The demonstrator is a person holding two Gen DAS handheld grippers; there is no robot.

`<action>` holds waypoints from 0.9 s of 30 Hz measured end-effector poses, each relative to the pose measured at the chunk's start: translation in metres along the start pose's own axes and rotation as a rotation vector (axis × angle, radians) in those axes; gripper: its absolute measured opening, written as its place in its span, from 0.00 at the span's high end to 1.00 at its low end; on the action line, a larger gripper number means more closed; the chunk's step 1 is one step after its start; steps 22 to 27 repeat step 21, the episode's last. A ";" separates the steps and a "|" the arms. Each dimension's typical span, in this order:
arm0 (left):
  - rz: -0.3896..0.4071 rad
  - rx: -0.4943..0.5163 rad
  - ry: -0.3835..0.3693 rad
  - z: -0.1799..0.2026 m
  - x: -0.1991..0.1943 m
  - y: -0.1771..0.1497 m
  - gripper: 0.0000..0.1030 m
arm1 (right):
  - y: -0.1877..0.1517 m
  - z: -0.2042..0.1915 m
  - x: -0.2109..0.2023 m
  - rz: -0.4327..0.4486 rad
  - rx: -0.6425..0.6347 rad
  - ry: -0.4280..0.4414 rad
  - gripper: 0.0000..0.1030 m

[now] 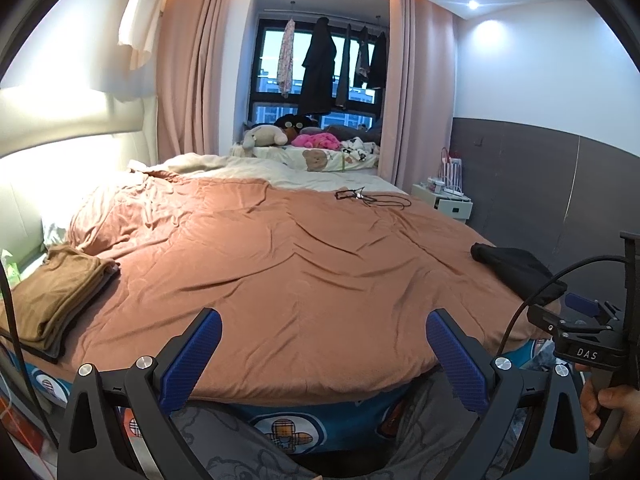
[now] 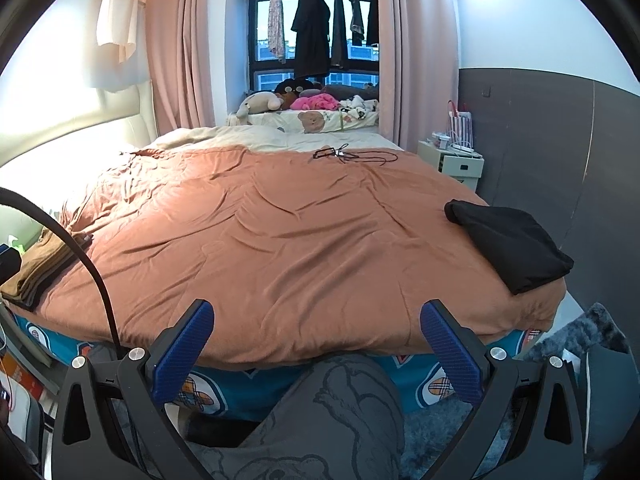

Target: Fold small clothes

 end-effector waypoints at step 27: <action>0.015 0.014 0.000 0.004 -0.015 -0.002 0.00 | -0.003 0.010 -0.001 0.012 -0.012 0.001 0.00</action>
Point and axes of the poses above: each gripper's, at about its wrist camera, not at the fingertips, and x roughly the way its jaws point, z to its right, y to its top, the point moved 7 cm from there along x, roughly the way its jaws point, and after that the axes turned 5 degrees about y, right-handed, at the moved point
